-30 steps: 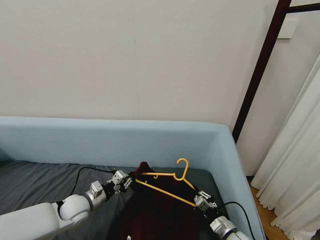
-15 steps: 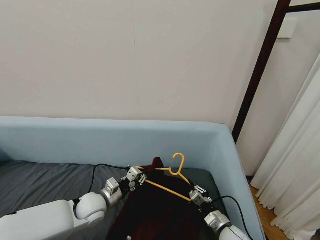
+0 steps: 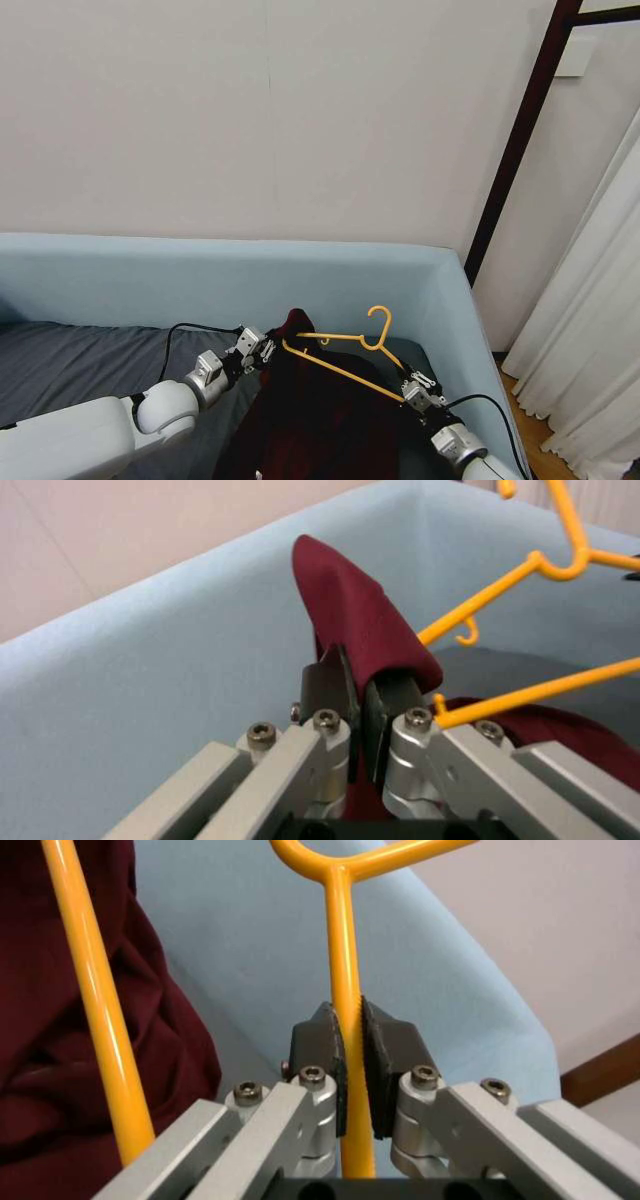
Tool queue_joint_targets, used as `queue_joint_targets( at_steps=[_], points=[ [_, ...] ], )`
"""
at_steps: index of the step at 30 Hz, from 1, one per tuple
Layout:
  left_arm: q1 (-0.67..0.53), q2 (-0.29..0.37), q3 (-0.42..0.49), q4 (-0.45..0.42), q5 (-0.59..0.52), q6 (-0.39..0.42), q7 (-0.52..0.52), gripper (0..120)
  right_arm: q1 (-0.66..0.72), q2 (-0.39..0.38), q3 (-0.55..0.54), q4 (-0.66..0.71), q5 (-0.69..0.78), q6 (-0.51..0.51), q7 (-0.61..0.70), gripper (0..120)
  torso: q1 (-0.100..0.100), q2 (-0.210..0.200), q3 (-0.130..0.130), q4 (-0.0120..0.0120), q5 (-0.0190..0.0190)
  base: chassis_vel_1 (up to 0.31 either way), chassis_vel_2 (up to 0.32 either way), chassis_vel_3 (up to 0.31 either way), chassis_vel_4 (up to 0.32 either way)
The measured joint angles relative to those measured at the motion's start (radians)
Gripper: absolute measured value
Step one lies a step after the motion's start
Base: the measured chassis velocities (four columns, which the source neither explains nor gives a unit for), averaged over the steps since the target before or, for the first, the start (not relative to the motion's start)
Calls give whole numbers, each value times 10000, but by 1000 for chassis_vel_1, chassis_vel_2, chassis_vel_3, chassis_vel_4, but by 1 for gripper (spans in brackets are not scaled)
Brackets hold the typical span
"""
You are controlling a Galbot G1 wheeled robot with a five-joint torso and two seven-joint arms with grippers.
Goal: Pick up the clothes from the sofa and hang them on the clothes hanger.
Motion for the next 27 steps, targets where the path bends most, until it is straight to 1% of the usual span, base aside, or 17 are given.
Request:
queue_joint_targets(
  at_steps=[4,7,8,10,13,15,16,20,23,27],
  points=[
    [80,-18,17,-221,116,-35,43,0,104,4,-58,-31,372,-62,2,4,0,0,0,2,0,0,0,0,0],
    [88,-368,130,-399,75,126,-161,0,291,36,-348,97,596,-108,-3,4,0,0,0,1,0,0,0,0,0],
    [88,-368,130,-399,75,126,-161,0,291,36,-348,97,596,-108,-3,4,0,0,0,1,0,0,0,0,0],
    [-135,-837,378,-289,31,336,-355,0,522,81,-742,265,576,-60,-32,4,1,0,0,-2,-1,0,0,0,0],
    [-534,-1086,822,-169,-58,412,-413,0,765,104,-1104,394,388,-40,-32,4,1,0,0,-3,-1,0,0,0,0],
    [-641,-1101,967,-181,-67,416,-414,0,844,111,-1188,389,333,-32,-27,4,1,0,0,-3,-1,0,0,0,0],
    [-730,-1101,1073,-212,-68,418,-414,0,940,121,-1268,337,220,18,-25,4,1,0,0,2,0,0,0,0,0],
    [-803,-960,1023,-194,-96,409,-416,0,976,119,-1261,104,-119,273,-20,4,1,0,0,1,0,0,0,0,0],
    [-913,-753,921,-19,-114,326,-400,0,901,73,-1155,-68,-434,571,-24,4,1,0,0,0,-1,0,0,0,0],
    [-1171,-650,874,262,-192,260,-297,0,885,66,-1113,-110,-610,826,-43,4,0,0,0,0,-1,0,0,0,0]
  ],
)
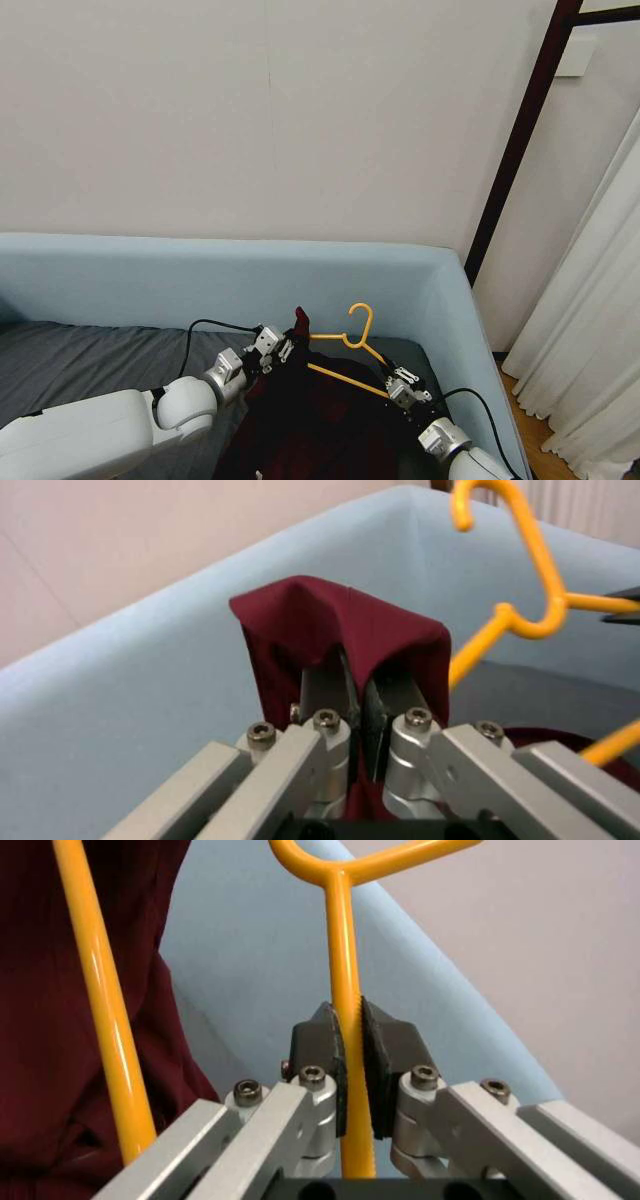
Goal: Pick up the clothes from the sofa and hang them on the clothes hanger.
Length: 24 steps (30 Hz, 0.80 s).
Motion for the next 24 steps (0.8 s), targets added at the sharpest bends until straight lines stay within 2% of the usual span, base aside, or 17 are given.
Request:
queue_joint_targets(
  at_steps=[9,17,24],
  points=[
    [-631,10,323,407,-190,-62,412,0,158,-156,-24,149,-52,556,-102,4,1,-1,0,-1,-2,0,0,0,0],
    [-1330,-517,1449,-1,-465,-40,450,0,935,118,-967,89,183,751,-239,4,1,0,0,-3,-2,0,0,0,0],
    [-1868,-447,1976,-723,-637,-143,614,0,1696,324,-1479,-237,622,524,-121,4,1,0,0,0,0,0,0,0,0]
  ],
)
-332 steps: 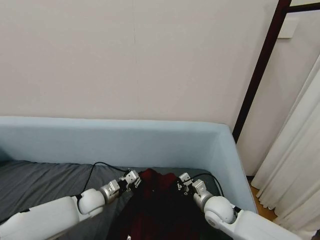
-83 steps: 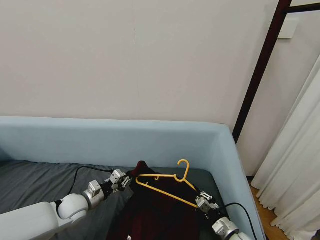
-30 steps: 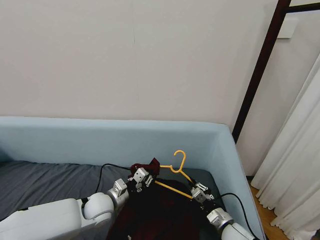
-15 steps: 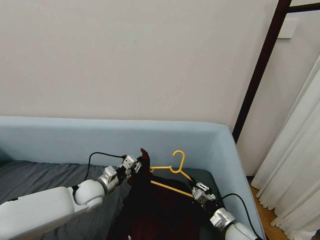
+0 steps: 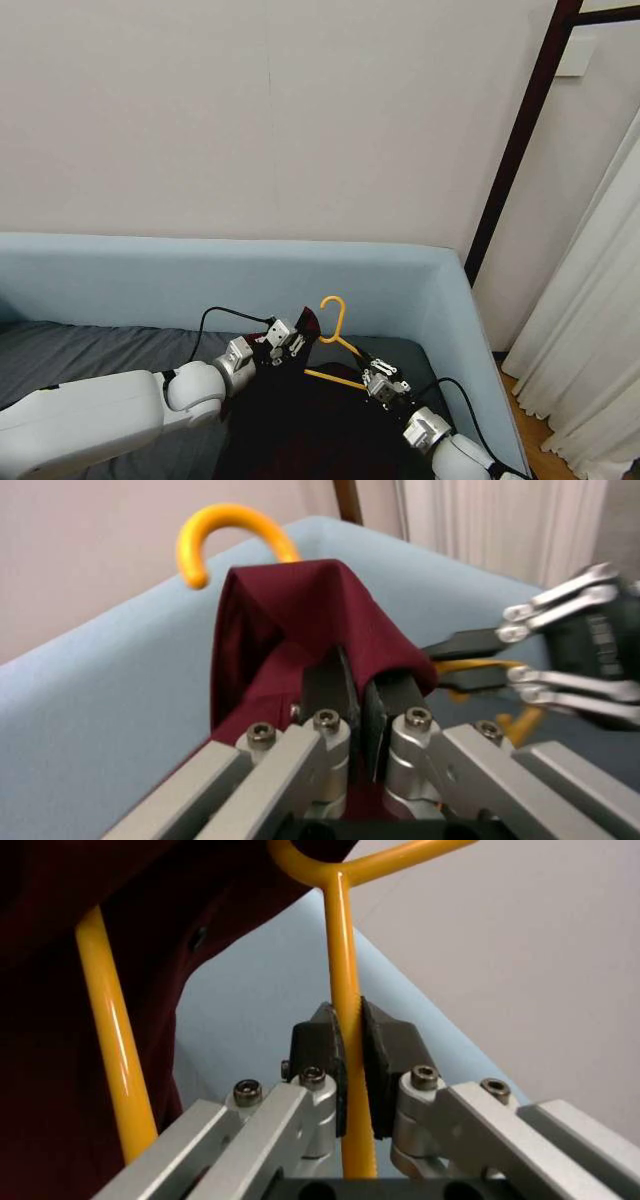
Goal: Pick up the clothes from the sofa and hang them on the clothes hanger.
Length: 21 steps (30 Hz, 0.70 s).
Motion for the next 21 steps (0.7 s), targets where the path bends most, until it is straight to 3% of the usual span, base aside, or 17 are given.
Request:
queue_joint_targets(
  at_steps=[10,21],
  points=[
    [35,562,218,-422,540,-44,48,0,331,-48,-118,14,263,-34,0,4,0,0,0,1,-2,0,0,0,0],
    [193,1382,488,-1095,2460,-310,-88,38,157,164,262,-154,229,-19,316,4,0,0,0,-1,-1,0,0,0,0]
  ],
)
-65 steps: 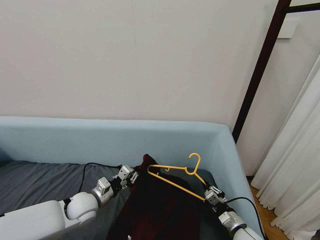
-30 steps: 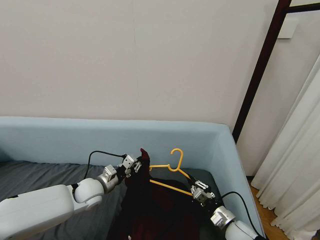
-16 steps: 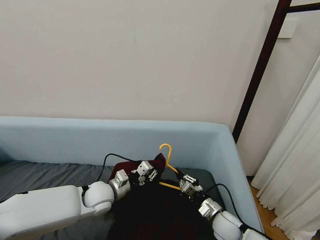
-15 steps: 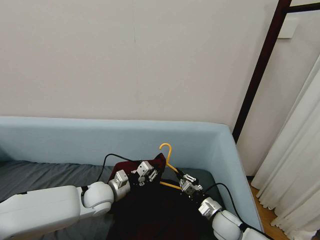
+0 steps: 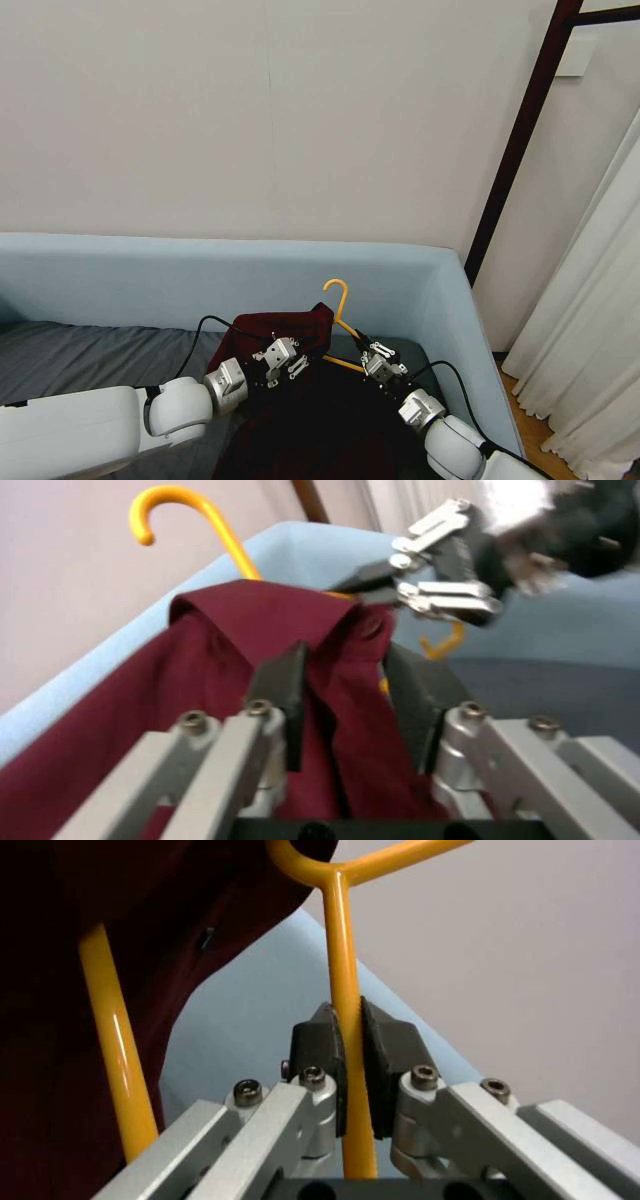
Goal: Pick up the clothes from the sofa and hang them on the clothes hanger.
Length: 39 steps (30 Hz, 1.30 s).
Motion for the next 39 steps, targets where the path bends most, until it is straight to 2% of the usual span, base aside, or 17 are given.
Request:
queue_joint_targets(
  at_steps=[4,8,11,12,15,19,21,22,26,28,31,35,39],
  points=[
    [340,862,-35,-459,922,-687,479,56,-160,147,214,-44,-128,125,292,4,0,0,0,4,-1,0,0,0,0],
    [450,1377,-323,-592,934,-1347,835,68,-316,203,383,-51,-441,291,420,4,-1,0,-1,4,1,0,0,0,0],
    [30,1556,-476,3,-210,-2388,2387,82,-452,245,555,-109,-768,460,438,4,-1,0,0,2,0,0,0,0,0],
    [30,1556,-476,3,-210,-2388,2387,82,-452,245,555,-109,-768,460,438,4,-1,0,0,2,0,0,0,0,0],
    [-720,1347,-524,943,-1126,-2862,3458,94,-579,263,819,-337,-1198,694,422,4,0,0,0,1,1,0,0,0,0],
    [-1198,912,-501,1630,-1702,-2901,3655,100,-716,251,1094,-517,-1600,956,411,4,0,0,0,-1,1,0,0,0,0],
    [-1589,335,-443,2473,-2493,-2902,4467,100,-827,205,1275,-530,-1823,1067,408,4,0,0,0,-3,0,0,0,0,0],
    [-1589,335,-443,2473,-2493,-2902,4467,100,-827,205,1275,-530,-1823,1067,408,4,0,0,0,-3,0,0,0,0,0],
    [-2041,-293,-371,3494,-3378,-2686,6470,100,-705,235,1197,-605,-2071,1122,402,4,0,0,2,-4,0,0,0,0,0],
    [-2146,-377,-312,3618,-3588,-2501,6856,100,-616,279,1141,-657,-2143,1151,403,4,0,-1,2,2,0,0,0,0,0],
    [-2408,-655,-254,3724,-4028,-1495,7704,100,-405,393,1067,-777,-2376,1261,422,4,0,0,1,8,3,0,0,0,0],
    [-2483,-991,-176,3861,-4313,-897,7953,100,-250,446,974,-732,-2597,1262,447,4,0,-1,2,0,1,0,0,0,0],
    [-2517,-1255,-190,4091,-4256,-777,7881,100,-223,458,952,-676,-2761,1293,449,4,0,0,2,1,1,0,0,0,0]
  ],
)
